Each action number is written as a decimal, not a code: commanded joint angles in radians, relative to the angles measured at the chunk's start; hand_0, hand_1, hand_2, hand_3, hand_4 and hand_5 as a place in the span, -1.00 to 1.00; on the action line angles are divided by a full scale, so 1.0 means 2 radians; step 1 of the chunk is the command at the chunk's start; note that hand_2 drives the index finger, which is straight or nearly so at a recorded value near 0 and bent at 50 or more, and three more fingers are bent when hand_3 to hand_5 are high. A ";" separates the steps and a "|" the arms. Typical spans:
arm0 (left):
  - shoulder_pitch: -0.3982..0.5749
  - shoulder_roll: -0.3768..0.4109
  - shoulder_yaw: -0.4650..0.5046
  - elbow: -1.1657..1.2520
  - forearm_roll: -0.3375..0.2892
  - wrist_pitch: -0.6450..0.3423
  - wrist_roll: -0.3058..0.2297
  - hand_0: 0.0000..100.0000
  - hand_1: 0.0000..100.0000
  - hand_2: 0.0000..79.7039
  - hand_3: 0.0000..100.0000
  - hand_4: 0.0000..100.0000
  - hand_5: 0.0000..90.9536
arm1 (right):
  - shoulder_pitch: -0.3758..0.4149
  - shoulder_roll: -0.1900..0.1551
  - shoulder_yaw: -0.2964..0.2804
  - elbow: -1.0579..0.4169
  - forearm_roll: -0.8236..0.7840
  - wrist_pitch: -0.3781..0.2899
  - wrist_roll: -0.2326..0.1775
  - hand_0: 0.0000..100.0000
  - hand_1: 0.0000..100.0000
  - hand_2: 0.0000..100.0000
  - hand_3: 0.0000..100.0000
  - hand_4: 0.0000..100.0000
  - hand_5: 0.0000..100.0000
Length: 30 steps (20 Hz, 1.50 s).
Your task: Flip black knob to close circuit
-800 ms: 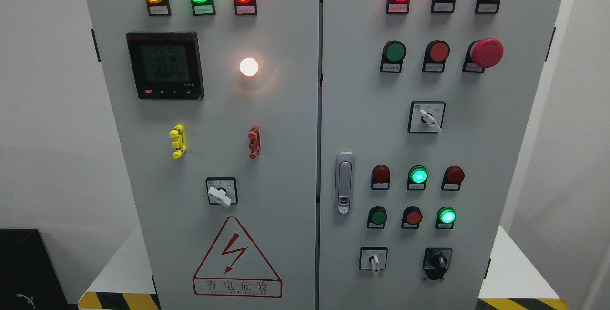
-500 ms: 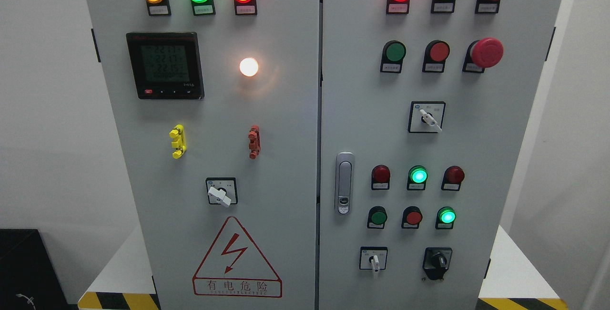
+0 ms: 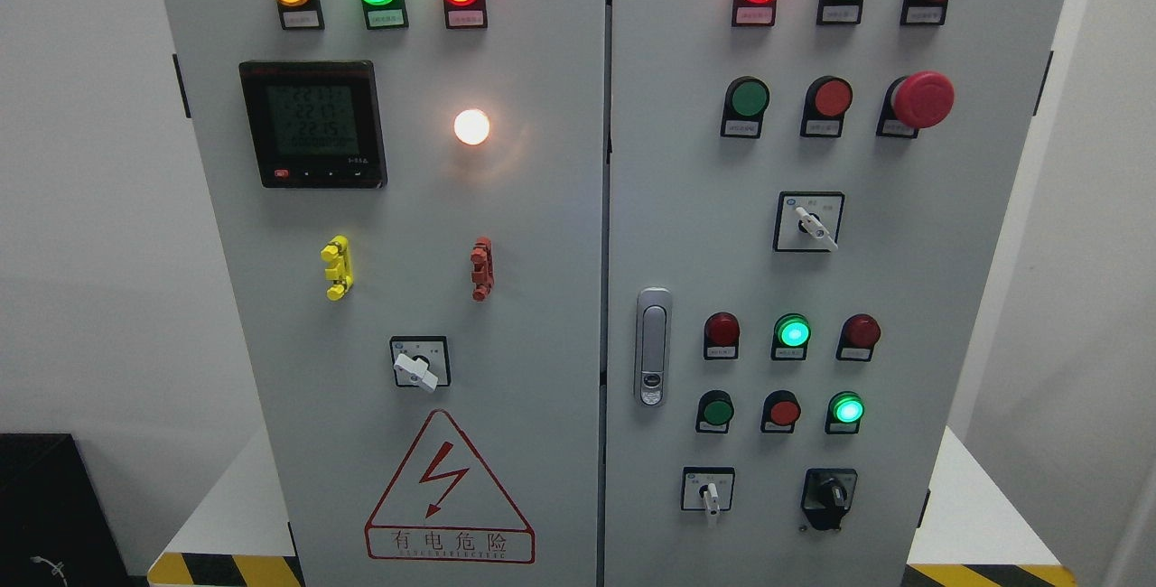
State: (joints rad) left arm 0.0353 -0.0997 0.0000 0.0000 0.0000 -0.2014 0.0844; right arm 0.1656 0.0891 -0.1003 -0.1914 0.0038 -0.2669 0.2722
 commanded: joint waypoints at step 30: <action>0.000 0.000 -0.010 0.011 -0.011 0.000 0.000 -1.00 -1.00 -1.00 -1.00 -1.00 -1.00 | 0.008 0.001 -0.029 -0.662 0.465 0.053 -0.167 -1.00 -1.00 0.42 0.85 0.50 0.40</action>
State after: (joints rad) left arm 0.0353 -0.0997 0.0000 0.0000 0.0000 -0.2014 0.0844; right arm 0.1826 0.0844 -0.0956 -1.0642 0.7713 -0.1920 -0.0745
